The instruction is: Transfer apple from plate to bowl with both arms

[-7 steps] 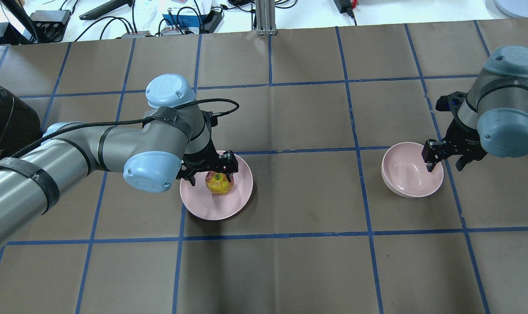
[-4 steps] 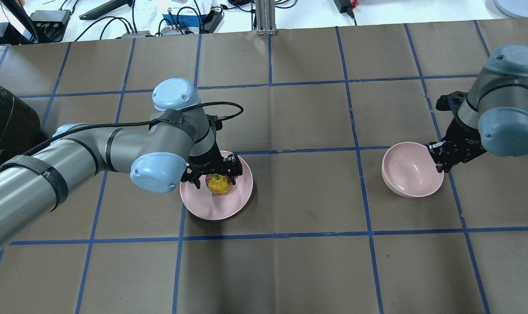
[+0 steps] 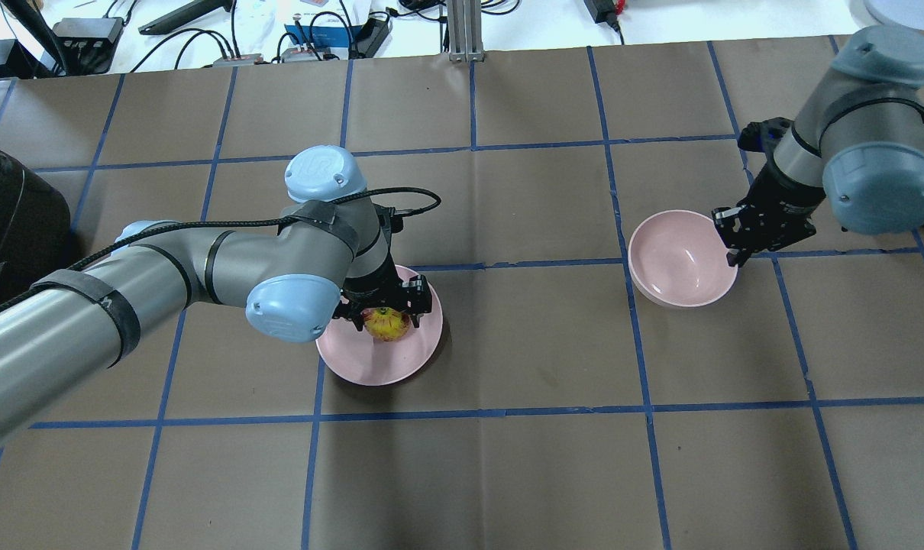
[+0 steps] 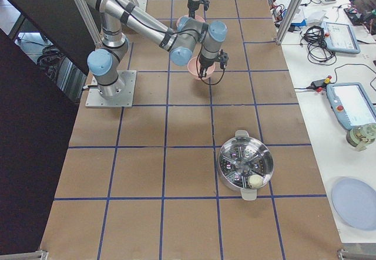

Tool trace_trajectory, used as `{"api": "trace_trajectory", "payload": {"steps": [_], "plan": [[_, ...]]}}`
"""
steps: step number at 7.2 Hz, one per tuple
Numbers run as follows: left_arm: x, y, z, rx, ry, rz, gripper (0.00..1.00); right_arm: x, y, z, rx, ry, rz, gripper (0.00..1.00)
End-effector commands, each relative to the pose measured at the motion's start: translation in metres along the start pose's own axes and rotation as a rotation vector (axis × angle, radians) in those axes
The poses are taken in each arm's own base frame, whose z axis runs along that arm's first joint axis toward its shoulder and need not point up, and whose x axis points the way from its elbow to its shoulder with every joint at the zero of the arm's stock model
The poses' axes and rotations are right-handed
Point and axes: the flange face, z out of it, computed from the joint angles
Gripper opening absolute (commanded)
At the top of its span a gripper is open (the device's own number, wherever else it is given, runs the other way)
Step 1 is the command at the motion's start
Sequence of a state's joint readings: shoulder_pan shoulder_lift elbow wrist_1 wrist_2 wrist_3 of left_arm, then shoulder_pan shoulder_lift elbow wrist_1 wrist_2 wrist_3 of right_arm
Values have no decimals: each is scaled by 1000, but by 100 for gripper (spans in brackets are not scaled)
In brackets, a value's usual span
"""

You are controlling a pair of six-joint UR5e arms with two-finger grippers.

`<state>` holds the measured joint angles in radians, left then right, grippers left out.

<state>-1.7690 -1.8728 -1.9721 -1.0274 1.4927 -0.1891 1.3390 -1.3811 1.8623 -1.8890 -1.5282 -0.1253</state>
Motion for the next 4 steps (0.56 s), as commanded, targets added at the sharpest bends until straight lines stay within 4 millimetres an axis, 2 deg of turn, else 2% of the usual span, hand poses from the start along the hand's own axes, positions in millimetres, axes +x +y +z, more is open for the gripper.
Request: {"api": "trace_trajectory", "payload": {"steps": [1,2,3,4], "plan": [[0,-4,-7,20,-4,23,25,-93,12,8,-8,-14,25,0],[0,-2,-22,51,0,25,14,-102,12,17,-16,-10,18,0],[1,-5,-33,71,2,25,10,-104,13,24,-31,-10,33,0],[4,-8,-49,89,5,29,10,-102,19,39,-63,-6,40,2]]}}
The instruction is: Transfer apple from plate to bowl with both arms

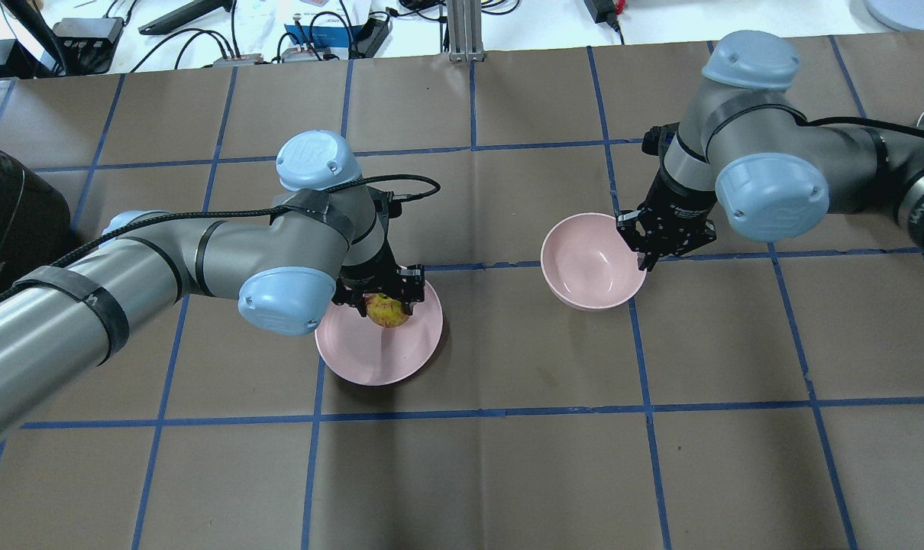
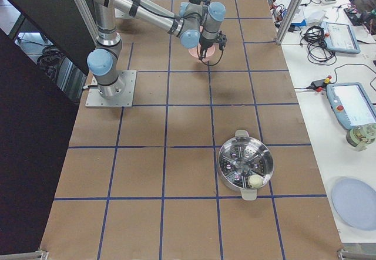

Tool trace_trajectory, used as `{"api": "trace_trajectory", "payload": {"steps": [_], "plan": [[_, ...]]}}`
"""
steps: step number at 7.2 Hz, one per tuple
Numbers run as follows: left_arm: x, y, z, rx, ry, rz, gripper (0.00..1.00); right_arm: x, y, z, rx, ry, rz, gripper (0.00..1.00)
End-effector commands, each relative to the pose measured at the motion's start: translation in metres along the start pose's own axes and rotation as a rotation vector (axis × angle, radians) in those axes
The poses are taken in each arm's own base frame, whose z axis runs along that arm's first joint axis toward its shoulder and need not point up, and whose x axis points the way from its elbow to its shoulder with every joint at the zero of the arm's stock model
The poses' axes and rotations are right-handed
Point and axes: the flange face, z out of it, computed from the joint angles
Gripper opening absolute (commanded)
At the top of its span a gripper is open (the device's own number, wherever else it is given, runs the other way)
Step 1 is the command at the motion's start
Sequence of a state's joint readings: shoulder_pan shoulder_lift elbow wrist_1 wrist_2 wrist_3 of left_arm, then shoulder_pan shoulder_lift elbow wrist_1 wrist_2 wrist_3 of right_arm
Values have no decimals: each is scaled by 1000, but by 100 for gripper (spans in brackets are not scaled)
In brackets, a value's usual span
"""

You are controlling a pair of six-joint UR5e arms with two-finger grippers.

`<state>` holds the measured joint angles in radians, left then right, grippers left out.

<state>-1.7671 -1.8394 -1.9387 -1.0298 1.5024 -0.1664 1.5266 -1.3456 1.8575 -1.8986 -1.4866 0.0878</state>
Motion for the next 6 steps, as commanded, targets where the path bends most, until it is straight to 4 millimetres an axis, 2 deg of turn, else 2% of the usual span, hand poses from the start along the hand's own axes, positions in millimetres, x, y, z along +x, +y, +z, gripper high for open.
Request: {"api": "trace_trajectory", "payload": {"steps": [1,2,3,4,5,6], "plan": [[9,-1,-34,21,3,-4,10,-1,8,21,-43,4,12,5],[20,3,-46,17,7,-22,10,-2,9,22,-54,2,13,13],[46,19,-55,35,11,-67,10,-6,10,22,-59,-29,15,16],[75,35,-54,36,12,-112,10,-7,10,21,-52,-31,33,54],[96,42,-67,59,17,-149,10,-7,6,16,-34,-30,46,90],[104,41,-62,37,13,-200,10,-6,5,6,-11,-19,41,95]]}}
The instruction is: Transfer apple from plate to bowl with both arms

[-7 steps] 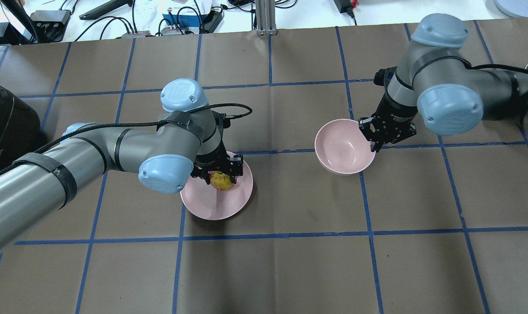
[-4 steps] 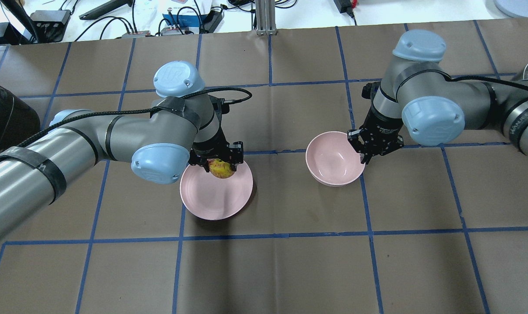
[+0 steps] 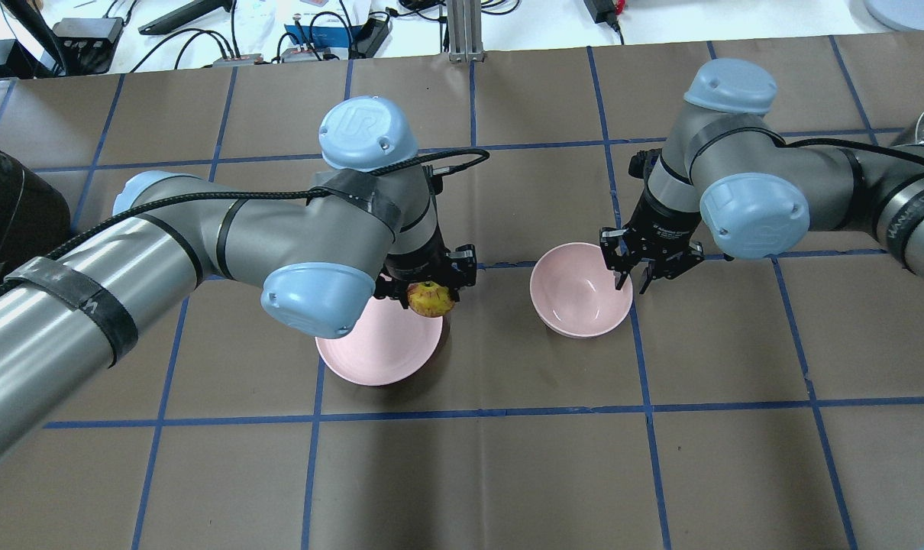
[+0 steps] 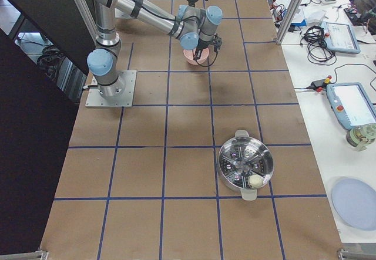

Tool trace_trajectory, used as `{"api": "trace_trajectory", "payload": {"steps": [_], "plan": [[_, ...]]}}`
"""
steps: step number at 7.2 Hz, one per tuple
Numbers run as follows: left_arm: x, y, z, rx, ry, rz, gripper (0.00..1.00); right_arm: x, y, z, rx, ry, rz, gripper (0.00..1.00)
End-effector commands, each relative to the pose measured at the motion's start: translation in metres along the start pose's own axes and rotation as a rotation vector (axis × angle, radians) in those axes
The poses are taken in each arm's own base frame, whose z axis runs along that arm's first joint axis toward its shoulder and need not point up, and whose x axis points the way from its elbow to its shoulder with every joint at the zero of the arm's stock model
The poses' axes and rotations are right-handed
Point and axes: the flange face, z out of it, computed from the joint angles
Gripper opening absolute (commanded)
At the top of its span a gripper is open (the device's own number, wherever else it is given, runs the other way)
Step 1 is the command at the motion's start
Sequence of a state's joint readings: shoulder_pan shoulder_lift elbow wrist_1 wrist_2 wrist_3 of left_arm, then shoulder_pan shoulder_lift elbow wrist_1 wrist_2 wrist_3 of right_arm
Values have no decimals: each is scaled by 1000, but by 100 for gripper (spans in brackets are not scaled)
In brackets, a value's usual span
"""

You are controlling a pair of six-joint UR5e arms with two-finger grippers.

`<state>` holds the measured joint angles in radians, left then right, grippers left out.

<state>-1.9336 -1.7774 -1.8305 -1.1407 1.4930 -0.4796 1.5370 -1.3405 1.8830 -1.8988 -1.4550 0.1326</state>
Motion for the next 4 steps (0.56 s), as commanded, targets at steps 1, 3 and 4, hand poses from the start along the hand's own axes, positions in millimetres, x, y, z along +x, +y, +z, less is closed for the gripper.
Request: {"api": "trace_trajectory", "payload": {"steps": [1,3,4], "plan": [[30,17,-1,-24,30,-93,10,1,-13,-35,76,1,-1,100],[73,7,8,-23,87,-216,10,8,-22,-121,192,83,2,100],[100,-11,3,-14,117,-304,10,20,-19,-155,204,100,19,100]]}}
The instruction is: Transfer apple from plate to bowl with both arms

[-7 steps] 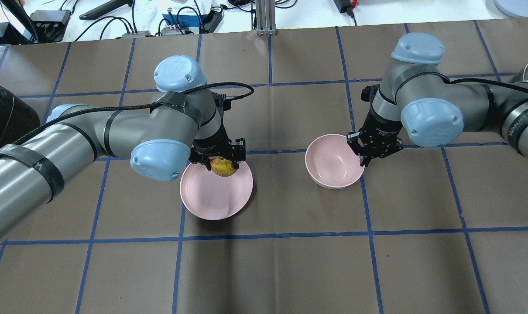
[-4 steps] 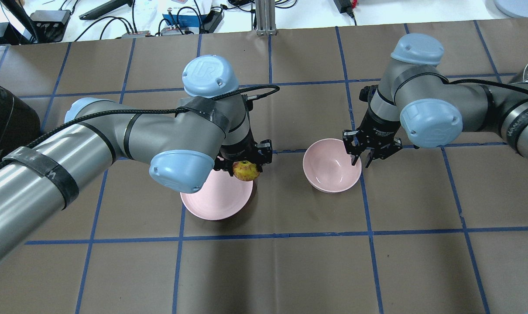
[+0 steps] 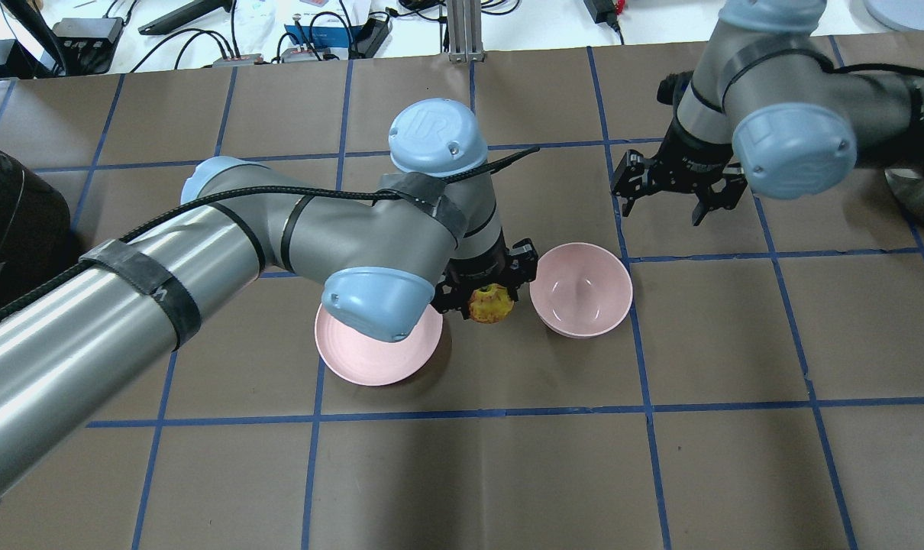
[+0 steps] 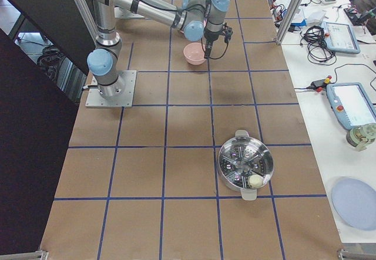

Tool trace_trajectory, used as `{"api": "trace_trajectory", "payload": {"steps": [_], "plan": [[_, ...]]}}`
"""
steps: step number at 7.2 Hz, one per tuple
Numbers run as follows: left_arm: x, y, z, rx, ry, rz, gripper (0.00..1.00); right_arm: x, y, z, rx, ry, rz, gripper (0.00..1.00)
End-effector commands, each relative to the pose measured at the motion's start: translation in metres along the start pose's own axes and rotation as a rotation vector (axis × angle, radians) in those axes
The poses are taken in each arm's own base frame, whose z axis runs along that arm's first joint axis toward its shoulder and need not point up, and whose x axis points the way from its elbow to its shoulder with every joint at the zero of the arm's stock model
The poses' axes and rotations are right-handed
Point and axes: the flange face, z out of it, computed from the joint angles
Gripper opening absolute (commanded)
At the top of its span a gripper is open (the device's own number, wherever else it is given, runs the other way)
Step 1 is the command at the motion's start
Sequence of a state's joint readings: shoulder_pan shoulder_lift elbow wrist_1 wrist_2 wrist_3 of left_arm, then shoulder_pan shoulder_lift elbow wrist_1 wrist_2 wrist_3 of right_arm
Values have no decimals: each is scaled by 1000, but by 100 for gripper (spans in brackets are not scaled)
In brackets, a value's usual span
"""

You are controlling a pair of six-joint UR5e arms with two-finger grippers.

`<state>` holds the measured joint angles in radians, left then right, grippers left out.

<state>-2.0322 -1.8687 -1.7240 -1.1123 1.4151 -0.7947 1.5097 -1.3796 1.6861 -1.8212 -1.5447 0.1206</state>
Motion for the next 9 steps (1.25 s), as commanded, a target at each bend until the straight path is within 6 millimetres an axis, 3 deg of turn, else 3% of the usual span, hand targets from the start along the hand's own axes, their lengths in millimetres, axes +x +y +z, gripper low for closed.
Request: {"api": "trace_trajectory", "payload": {"steps": [1,2,3,5,6,8,9], "plan": [[69,-13,26,-1,32,-184,10,36,-8,-75,46,58,7,100],[97,-15,30,11,39,-246,10,60,-9,-94,74,133,3,100],[108,-15,36,7,39,-320,10,67,-9,-98,80,183,-10,100],[113,-8,55,-13,25,-330,11,67,0,-107,90,198,-12,100],[116,-7,76,-26,3,-319,11,66,1,-102,84,197,-13,100],[115,-5,86,-35,-14,-308,25,65,2,-100,69,191,-17,100],[114,-4,86,-41,-21,-222,63,65,2,-100,67,192,-19,100]]}}
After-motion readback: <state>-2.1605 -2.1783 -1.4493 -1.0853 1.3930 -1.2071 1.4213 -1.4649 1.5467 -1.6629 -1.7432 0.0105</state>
